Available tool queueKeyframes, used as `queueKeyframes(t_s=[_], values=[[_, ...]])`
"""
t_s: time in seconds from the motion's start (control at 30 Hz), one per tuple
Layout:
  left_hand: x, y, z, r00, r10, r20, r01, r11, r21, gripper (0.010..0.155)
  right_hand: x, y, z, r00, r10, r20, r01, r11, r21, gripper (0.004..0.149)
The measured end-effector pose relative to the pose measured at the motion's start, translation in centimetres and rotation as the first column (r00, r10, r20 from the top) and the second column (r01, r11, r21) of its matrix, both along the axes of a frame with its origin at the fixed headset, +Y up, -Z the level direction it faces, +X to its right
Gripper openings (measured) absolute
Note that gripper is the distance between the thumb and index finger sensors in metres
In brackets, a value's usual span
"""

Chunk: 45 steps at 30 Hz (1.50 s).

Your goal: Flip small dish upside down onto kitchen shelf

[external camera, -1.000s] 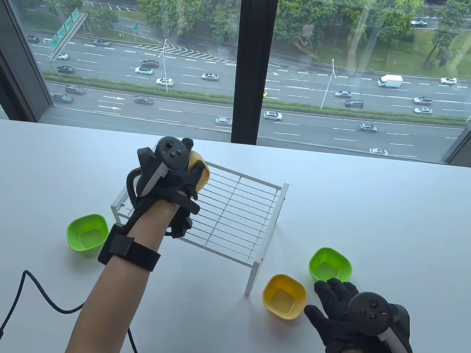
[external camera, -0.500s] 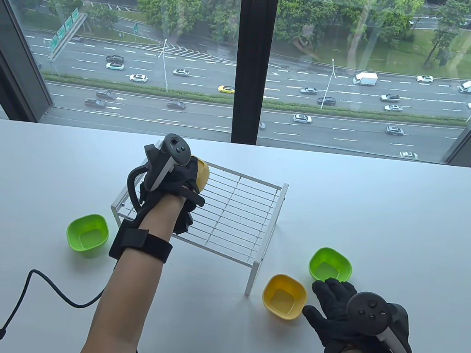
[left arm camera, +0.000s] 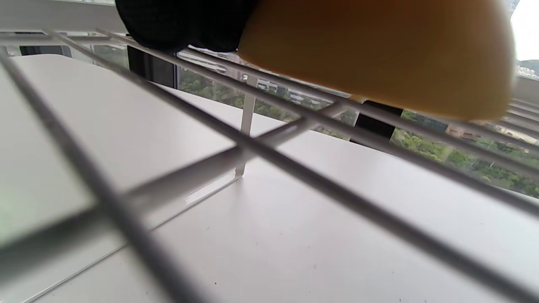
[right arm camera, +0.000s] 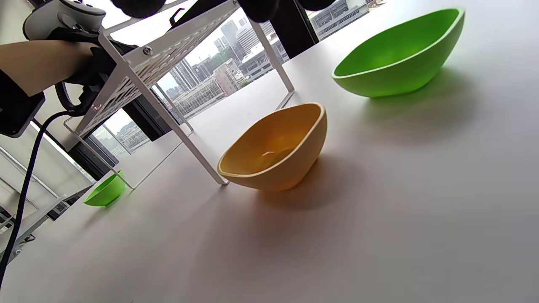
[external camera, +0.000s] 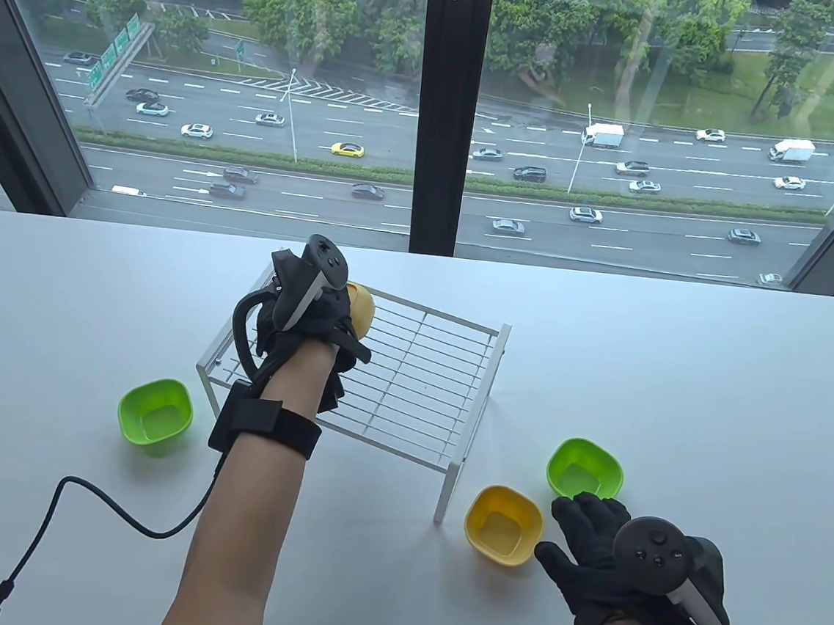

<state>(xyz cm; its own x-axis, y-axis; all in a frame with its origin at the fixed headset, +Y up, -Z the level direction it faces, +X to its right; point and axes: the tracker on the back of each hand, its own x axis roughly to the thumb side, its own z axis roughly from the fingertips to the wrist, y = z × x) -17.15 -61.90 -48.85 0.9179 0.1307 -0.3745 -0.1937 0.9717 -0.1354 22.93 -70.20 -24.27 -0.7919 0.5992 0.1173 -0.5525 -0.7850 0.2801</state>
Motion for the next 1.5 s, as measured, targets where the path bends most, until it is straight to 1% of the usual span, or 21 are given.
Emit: queueKeyframes(t_s=[0.1, 0.17, 0.23, 0.3, 0.43, 0.57, 0.7, 0.83, 0.93, 1.0, 1.2, 1.27, 1.37, 1.5], values=[[-0.2, 0.5, 0.2, 1.0, 0.0, 0.005, 0.0, 0.999, 0.055, 0.066, 0.1, 0.1, 0.0, 1.0, -0.004, 0.003, 0.004, 1.0, 0.005, 0.078], [-0.4, 1.0, 0.7, 0.999, -0.011, 0.04, 0.005, 0.99, 0.138, 0.067, 0.1, 0.0, 0.0, 1.0, -0.009, 0.003, 0.009, 1.0, 0.003, 0.078], [-0.4, 1.8, 1.6, 0.994, 0.007, 0.109, -0.035, 0.965, 0.259, 0.068, 0.0, 0.0, 0.0, 1.0, -0.005, 0.001, 0.005, 1.0, 0.001, 0.078], [-0.4, 2.5, 2.8, 0.983, 0.033, 0.183, -0.089, 0.947, 0.309, 0.068, -0.1, 0.0, 0.0, 1.0, 0.003, -0.002, -0.003, 1.0, -0.002, 0.078], [-0.3, 3.5, 5.0, 0.952, 0.025, 0.304, -0.133, 0.932, 0.338, 0.07, -0.1, -0.1, 0.1, 1.0, -0.001, 0.002, 0.001, 1.0, -0.005, 0.078], [-0.2, 4.4, 7.3, 0.921, 0.002, 0.39, -0.154, 0.921, 0.358, 0.071, -0.1, -0.1, 0.1, 1.0, -0.001, 0.008, 0.001, 1.0, -0.002, 0.078], [-0.3, 5.0, 9.2, 0.895, -0.006, 0.446, -0.176, 0.914, 0.365, 0.072, -0.1, 0.0, 0.1, 1.0, 0.001, 0.013, -0.001, 1.0, -0.004, 0.078], [-0.5, 5.2, 10.6, 0.872, 0.003, 0.489, -0.197, 0.917, 0.346, 0.072, 0.0, 0.0, 0.2, 1.0, 0.013, 0.018, -0.013, 1.0, -0.003, 0.078], [-0.9, 5.6, 12.0, 0.84, -0.029, 0.542, -0.227, 0.889, 0.399, 0.07, 0.0, 0.0, 0.2, 1.0, 0.014, 0.02, -0.014, 1.0, 0.0, 0.078], [-1.5, 5.8, 13.1, 0.83, -0.056, 0.555, -0.227, 0.875, 0.427, 0.069, 0.0, 0.0, 0.2, 1.0, 0.016, 0.02, -0.016, 1.0, 0.001, 0.078], [-4.6, 6.2, 16.3, 0.818, -0.064, 0.571, -0.239, 0.866, 0.439, 0.069, 0.0, 0.0, 0.2, 0.999, 0.028, 0.016, -0.028, 1.0, -0.005, 0.078], [-5.6, 6.2, 17.2, 0.812, -0.064, 0.58, -0.265, 0.845, 0.464, 0.068, -0.1, 0.0, 0.2, 0.999, 0.03, 0.016, -0.03, 1.0, -0.004, 0.078], [-7.2, 6.2, 18.4, 0.813, -0.078, 0.576, -0.269, 0.828, 0.492, 0.066, 0.0, 0.0, 0.3, 0.999, 0.034, 0.018, -0.034, 0.999, 0.0, 0.078], [-9.5, 5.8, 19.6, 0.824, -0.073, 0.562, -0.277, 0.813, 0.512, 0.066, 0.0, 0.3, 0.4, 0.999, 0.034, 0.016, -0.035, 0.999, 0.037, 0.077]])
